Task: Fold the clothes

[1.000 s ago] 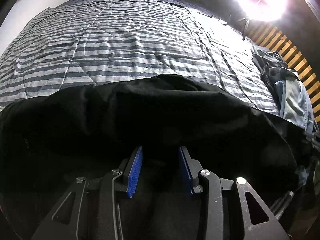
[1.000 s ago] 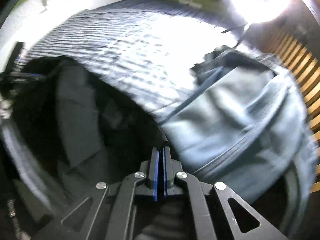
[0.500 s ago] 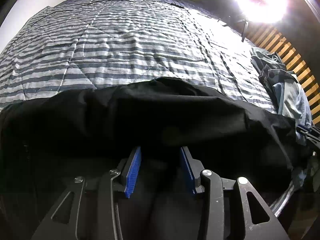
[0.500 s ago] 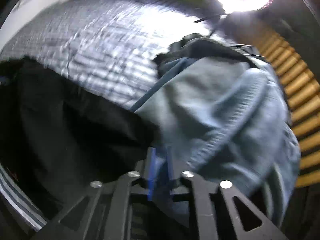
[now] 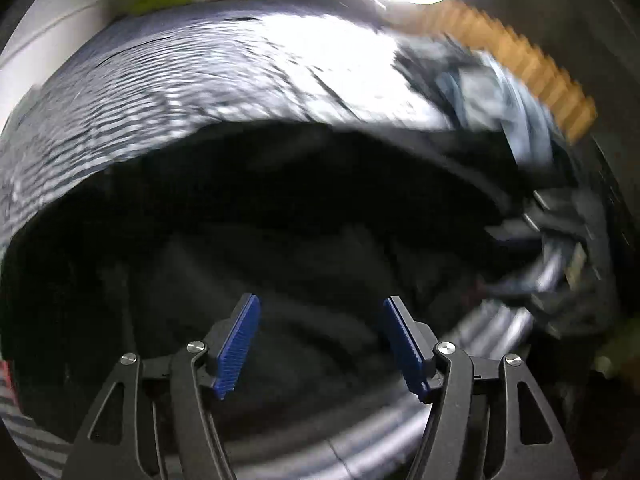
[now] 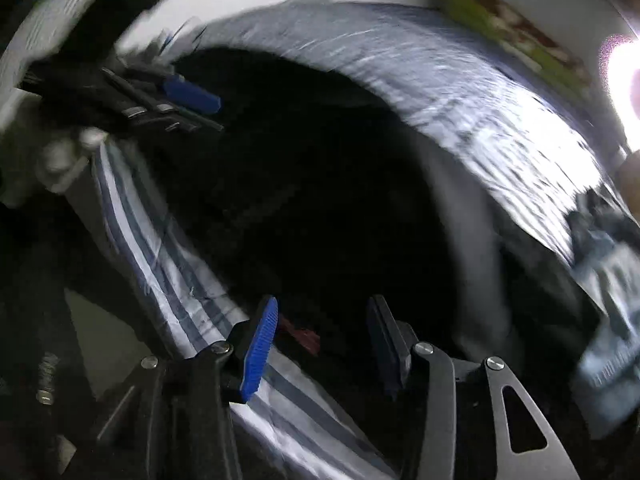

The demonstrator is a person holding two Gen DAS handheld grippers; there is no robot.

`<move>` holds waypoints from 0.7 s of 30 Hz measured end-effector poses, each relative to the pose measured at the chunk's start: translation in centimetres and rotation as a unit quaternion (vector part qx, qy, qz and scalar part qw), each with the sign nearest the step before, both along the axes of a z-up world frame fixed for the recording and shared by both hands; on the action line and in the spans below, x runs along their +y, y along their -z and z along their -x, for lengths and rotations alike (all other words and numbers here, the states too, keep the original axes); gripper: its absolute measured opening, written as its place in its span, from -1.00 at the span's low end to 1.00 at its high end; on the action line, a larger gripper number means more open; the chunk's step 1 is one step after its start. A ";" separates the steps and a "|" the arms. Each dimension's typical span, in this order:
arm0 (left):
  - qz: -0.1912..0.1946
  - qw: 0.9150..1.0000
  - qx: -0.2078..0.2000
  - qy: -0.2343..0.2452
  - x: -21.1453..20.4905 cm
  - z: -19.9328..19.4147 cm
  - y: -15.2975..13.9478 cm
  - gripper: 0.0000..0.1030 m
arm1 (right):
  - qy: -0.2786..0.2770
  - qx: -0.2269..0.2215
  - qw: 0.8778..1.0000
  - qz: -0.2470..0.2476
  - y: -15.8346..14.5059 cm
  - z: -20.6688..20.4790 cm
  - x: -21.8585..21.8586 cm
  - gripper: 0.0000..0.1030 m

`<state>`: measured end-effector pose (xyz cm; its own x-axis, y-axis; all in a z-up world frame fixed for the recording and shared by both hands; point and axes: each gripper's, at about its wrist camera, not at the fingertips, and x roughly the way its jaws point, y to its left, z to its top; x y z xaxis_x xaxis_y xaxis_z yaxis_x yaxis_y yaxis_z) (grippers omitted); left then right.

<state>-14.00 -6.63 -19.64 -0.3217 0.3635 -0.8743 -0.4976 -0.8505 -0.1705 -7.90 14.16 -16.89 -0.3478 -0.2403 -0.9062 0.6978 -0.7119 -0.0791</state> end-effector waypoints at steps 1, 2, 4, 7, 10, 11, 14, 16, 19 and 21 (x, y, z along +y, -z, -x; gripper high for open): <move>0.024 1.000 0.002 0.012 0.7 -0.8 0.4 0.32 | -0.009 0.000 1.000 -0.007 0.6 0.0 -0.6 -0.17; 0.039 0.999 0.002 0.015 1.0 -1.1 0.7 0.32 | -0.017 0.002 1.000 -0.015 1.2 0.0 -1.4 -0.17; 0.059 0.998 -0.011 0.013 1.2 -1.3 1.7 0.32 | -0.026 0.013 0.999 -0.028 2.0 0.2 -2.4 -0.17; 0.086 0.996 -0.013 0.013 1.6 -1.2 3.2 0.31 | -0.026 0.020 0.999 -0.022 2.0 0.6 -2.7 -0.17; 0.092 0.996 -0.011 0.013 1.7 -1.5 3.7 0.31 | -0.029 0.027 0.999 -0.029 2.2 0.9 -2.2 -0.15; 0.090 0.996 -0.011 0.015 1.7 -1.6 3.6 0.31 | -0.036 0.026 0.998 -0.036 2.6 0.8 -2.3 -0.12; 0.094 0.995 -0.009 0.024 2.0 -2.0 3.7 0.23 | -0.053 0.045 0.996 -0.055 2.6 0.2 -2.1 -0.03; 0.105 0.994 -0.008 0.024 2.2 -1.7 3.8 -0.05 | -0.050 0.043 0.996 -0.056 2.7 0.7 -1.9 -0.03; 0.090 0.996 -0.019 0.022 2.0 -1.2 3.3 -0.68 | -0.043 0.021 0.998 -0.043 2.6 1.4 -1.6 -0.48; 0.094 0.995 -0.014 0.023 2.0 -1.2 2.9 -0.86 | -0.039 0.008 0.998 -0.039 2.3 1.3 -1.3 -0.79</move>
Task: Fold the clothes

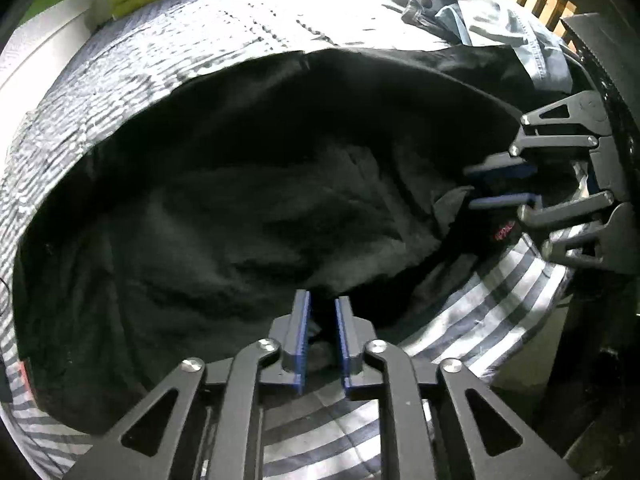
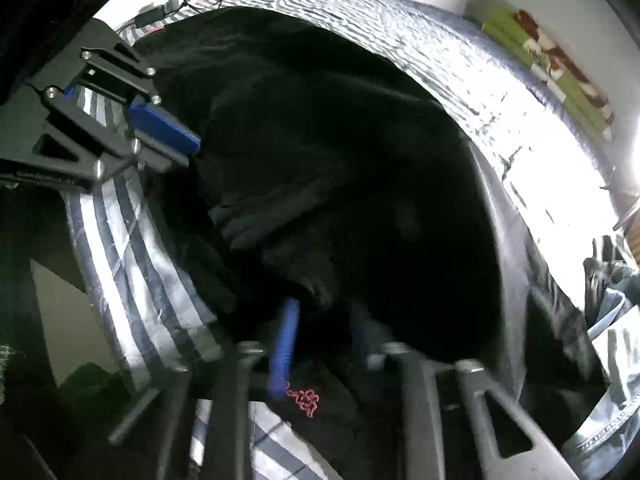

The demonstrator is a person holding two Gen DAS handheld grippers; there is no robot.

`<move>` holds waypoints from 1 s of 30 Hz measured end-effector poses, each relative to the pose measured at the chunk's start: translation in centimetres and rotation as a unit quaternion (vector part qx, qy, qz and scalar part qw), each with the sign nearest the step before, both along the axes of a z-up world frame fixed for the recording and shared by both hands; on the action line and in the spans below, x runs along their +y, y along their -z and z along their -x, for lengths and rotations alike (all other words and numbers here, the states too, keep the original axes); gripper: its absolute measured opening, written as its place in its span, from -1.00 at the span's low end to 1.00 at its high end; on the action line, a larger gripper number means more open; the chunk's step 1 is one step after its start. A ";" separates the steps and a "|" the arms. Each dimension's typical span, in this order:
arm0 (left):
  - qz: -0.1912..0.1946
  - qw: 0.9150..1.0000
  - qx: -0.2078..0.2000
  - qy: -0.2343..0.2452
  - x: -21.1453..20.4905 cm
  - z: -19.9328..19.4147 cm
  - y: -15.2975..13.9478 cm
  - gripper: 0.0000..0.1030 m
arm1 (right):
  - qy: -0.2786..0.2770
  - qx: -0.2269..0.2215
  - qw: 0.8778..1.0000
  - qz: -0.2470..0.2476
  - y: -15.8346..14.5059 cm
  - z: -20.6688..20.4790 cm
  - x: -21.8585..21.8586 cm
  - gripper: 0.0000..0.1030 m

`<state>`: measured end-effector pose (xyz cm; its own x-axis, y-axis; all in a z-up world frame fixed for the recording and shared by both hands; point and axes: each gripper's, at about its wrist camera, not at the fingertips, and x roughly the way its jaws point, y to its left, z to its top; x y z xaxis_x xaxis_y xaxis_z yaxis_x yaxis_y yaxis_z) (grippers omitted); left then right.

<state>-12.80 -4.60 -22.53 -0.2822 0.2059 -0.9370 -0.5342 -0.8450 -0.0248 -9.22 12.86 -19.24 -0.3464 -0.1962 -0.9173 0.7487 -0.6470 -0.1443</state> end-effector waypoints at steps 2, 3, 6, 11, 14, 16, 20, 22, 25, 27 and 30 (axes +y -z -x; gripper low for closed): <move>0.007 1.000 0.006 0.004 0.2 -0.2 -0.4 -0.92 | 0.000 -0.009 1.000 0.010 -0.6 -0.2 0.4 -0.92; 0.010 1.000 0.009 0.006 0.3 -0.5 -0.6 -0.94 | 0.002 -0.011 1.000 0.017 -1.0 -0.2 0.7 -0.94; 0.016 1.000 0.014 0.007 0.4 -1.1 -1.3 -0.97 | 0.006 -0.026 0.999 0.042 -2.1 -0.6 1.2 -0.95; 0.006 1.000 -0.021 0.017 -0.2 -2.6 -1.4 -0.95 | -0.017 -0.046 0.998 0.045 -1.8 -3.1 1.3 -0.95; 0.038 0.997 -0.049 0.037 0.3 -3.4 -0.2 -0.86 | -0.031 -0.030 0.999 0.005 0.3 -4.2 0.3 -0.94; 0.029 0.997 -0.060 0.027 0.0 -3.2 -0.7 -0.81 | -0.038 -0.018 0.999 0.000 0.0 -4.8 0.2 -0.91; -0.046 0.998 -0.036 0.006 -1.4 -1.7 -4.1 -0.22 | -0.008 -0.019 0.998 0.062 -3.4 -4.3 2.3 -0.66; -0.056 0.998 -0.013 -0.016 -2.1 0.0 -4.8 -0.14 | 0.015 -0.023 0.994 0.103 -5.0 -2.9 3.5 -0.63; -0.073 0.996 -0.013 -0.047 -2.5 3.0 -4.0 -0.14 | 0.055 -0.045 0.987 0.144 -5.3 0.0 3.9 -0.62; -0.064 0.996 -0.012 -0.057 -2.1 4.8 -2.6 -0.14 | 0.063 -0.070 0.985 0.141 -3.5 1.9 3.4 -0.62; -0.036 0.997 -0.017 -0.063 -0.6 7.4 0.5 -0.15 | 0.091 -0.072 0.989 0.091 0.0 5.3 3.3 -0.68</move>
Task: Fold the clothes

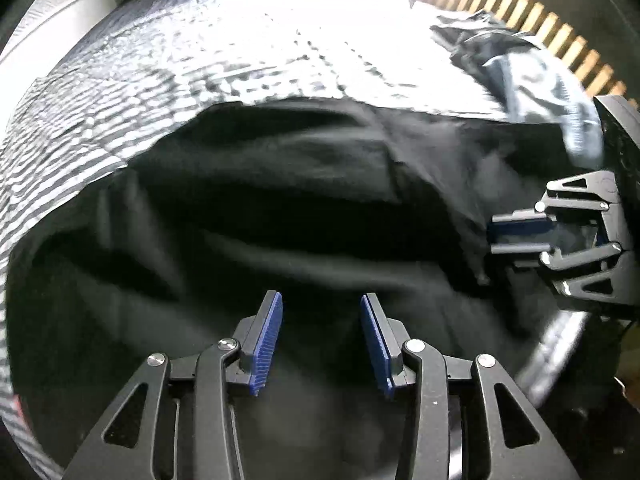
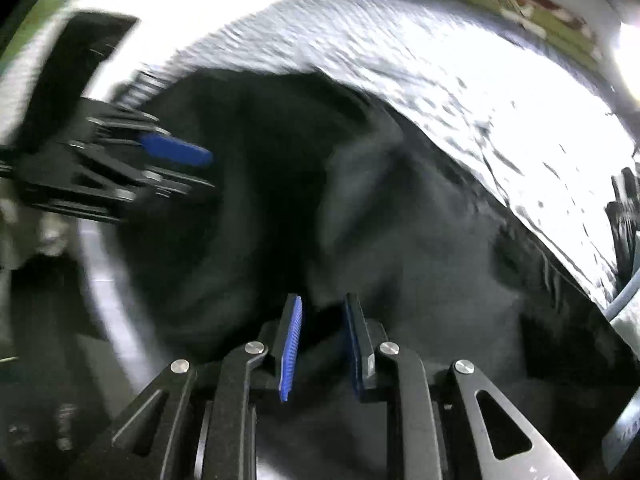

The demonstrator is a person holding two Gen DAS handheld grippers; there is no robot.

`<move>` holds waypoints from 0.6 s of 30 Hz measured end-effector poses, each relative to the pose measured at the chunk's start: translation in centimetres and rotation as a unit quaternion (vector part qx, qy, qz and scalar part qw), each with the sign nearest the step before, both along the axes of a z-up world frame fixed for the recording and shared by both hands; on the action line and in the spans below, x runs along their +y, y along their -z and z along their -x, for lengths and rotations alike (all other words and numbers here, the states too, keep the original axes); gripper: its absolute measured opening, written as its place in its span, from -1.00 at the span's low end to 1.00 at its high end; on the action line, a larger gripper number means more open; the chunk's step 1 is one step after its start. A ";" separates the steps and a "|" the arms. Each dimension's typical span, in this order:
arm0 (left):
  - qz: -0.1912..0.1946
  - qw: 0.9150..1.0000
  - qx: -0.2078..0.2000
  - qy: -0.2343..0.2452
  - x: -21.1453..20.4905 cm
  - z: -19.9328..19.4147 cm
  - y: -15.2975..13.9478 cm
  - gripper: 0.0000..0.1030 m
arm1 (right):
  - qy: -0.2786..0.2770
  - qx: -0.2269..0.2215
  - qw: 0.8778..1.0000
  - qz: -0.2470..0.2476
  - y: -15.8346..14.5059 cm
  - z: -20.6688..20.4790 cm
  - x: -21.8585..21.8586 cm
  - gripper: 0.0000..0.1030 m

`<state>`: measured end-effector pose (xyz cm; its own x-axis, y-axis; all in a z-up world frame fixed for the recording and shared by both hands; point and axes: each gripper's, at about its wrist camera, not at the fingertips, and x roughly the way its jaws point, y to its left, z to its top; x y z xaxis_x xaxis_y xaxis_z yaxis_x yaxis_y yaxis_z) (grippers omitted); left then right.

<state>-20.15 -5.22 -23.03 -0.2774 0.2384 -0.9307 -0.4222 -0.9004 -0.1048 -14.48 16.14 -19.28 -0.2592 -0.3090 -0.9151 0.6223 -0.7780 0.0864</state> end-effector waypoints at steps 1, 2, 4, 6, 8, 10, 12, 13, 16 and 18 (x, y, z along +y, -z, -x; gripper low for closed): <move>0.005 1.000 0.003 0.000 0.3 0.4 0.5 -0.15 | 0.010 0.003 1.000 -0.005 0.6 1.1 0.4 -0.69; 0.003 1.000 0.011 0.002 0.4 0.9 0.5 -0.13 | 0.021 0.004 1.000 0.019 0.6 2.3 1.2 -0.69; 0.001 1.000 0.009 -0.004 0.5 2.3 0.2 -0.13 | 0.047 0.018 0.999 0.006 0.3 3.8 1.8 -0.68; -0.020 1.000 -0.007 -0.004 0.2 3.2 -0.5 -0.13 | 0.056 0.002 0.998 0.009 -0.2 5.0 2.8 -0.63; -0.036 0.999 0.013 0.003 0.4 3.7 -2.4 -0.13 | 0.058 0.001 0.998 0.037 -1.7 4.8 4.4 -0.63; -0.038 0.999 0.020 0.010 1.3 4.7 -2.9 -0.13 | 0.085 0.019 0.995 0.040 -2.9 4.7 6.3 -0.63; -0.035 0.999 0.013 0.023 2.7 5.7 -2.4 -0.13 | 0.123 0.009 0.990 0.067 -3.9 4.2 9.2 -0.63; -0.029 0.999 0.008 0.031 3.9 6.5 -1.8 -0.13 | 0.147 0.006 0.986 0.081 -4.3 3.6 11.1 -0.63; 0.000 0.999 0.008 0.031 6.3 8.7 0.1 -0.13 | 0.195 0.003 0.977 0.086 -4.9 1.3 15.1 -0.59; 0.014 0.999 0.024 0.034 7.1 10.0 0.8 -0.09 | 0.225 0.000 0.970 0.088 -4.9 -0.9 17.9 -0.45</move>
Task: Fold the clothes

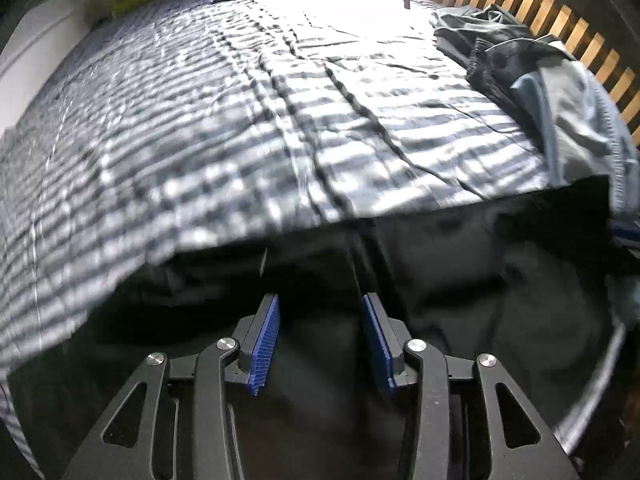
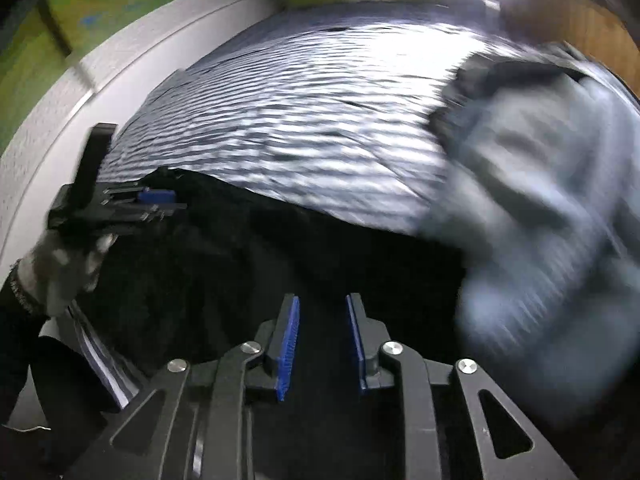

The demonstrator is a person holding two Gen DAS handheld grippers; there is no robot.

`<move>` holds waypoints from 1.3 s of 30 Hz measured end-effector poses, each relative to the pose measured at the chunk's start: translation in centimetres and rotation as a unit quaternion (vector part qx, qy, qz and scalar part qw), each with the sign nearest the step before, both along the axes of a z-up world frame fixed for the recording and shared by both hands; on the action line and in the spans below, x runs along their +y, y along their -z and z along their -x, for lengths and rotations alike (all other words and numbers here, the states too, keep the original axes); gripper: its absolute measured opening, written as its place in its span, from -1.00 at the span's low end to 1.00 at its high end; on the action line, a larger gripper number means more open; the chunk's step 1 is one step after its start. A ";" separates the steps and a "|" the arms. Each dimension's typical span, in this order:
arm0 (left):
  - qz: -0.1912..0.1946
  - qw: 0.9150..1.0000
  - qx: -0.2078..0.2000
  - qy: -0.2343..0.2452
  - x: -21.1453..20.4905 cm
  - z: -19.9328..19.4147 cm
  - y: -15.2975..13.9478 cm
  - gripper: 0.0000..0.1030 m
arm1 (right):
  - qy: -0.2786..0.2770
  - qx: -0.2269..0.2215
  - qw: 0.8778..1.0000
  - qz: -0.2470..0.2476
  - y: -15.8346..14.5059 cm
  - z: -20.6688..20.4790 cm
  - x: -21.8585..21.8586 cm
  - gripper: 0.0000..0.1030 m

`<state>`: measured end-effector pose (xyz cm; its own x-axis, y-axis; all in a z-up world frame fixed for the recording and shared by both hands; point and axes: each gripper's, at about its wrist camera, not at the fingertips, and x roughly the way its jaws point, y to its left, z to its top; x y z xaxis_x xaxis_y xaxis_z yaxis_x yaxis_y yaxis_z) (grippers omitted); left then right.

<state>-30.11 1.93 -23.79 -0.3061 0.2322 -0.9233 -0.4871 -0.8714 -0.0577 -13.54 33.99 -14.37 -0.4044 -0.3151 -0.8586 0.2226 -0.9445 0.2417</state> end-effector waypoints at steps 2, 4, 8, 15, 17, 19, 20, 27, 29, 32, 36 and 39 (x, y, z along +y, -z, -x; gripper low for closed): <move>0.008 1.000 0.009 -0.003 0.6 0.7 -0.2 -0.09 | 0.029 -0.012 0.999 -0.002 0.4 -1.8 2.5 -0.38; 0.005 1.000 0.011 -0.011 0.5 1.2 -0.6 -0.09 | 0.054 -0.025 0.998 0.014 0.9 -4.0 4.8 -0.37; 0.002 0.999 0.023 -0.025 -0.5 0.2 -2.6 -0.13 | 0.071 -0.049 0.995 0.051 2.5 -6.7 7.3 -0.29; -0.018 0.998 0.002 0.066 0.4 -9.9 -4.7 -0.12 | 0.049 -0.054 0.994 0.076 5.2 -6.6 6.5 -0.25; 0.002 0.997 -0.004 0.078 1.4 -11.9 -3.7 -0.12 | 0.042 -0.040 0.995 0.076 5.3 -6.1 5.8 -0.16; 0.025 0.995 -0.016 0.090 2.4 -13.1 -1.8 -0.12 | 0.037 -0.035 0.995 0.081 5.4 -5.8 5.5 -0.13; 0.031 0.995 -0.021 0.088 2.6 -13.4 -1.1 -0.12 | 0.035 -0.032 0.995 0.086 5.4 -5.8 5.5 -0.12; 0.032 0.996 -0.015 0.085 3.0 -13.9 -0.6 -0.05 | 0.030 -0.060 0.980 0.186 5.8 -6.9 6.7 -0.17; 0.028 0.996 -0.018 0.082 2.9 -13.9 -0.7 -0.05 | 0.021 -0.067 0.979 0.192 5.9 -7.6 6.5 -0.17; 0.011 0.997 -0.020 0.074 2.3 -13.8 -0.6 -0.04 | 0.015 -0.063 0.979 0.192 6.3 -8.0 5.8 -0.41; 0.002 0.997 -0.027 0.071 1.9 -13.7 -0.9 -0.04 | 0.024 -0.061 0.976 0.206 5.6 -7.4 5.3 -0.92; -0.029 0.998 -0.013 0.052 0.3 -14.0 -2.7 -0.04 | 0.025 -0.039 0.978 0.204 3.7 -7.4 5.4 -0.92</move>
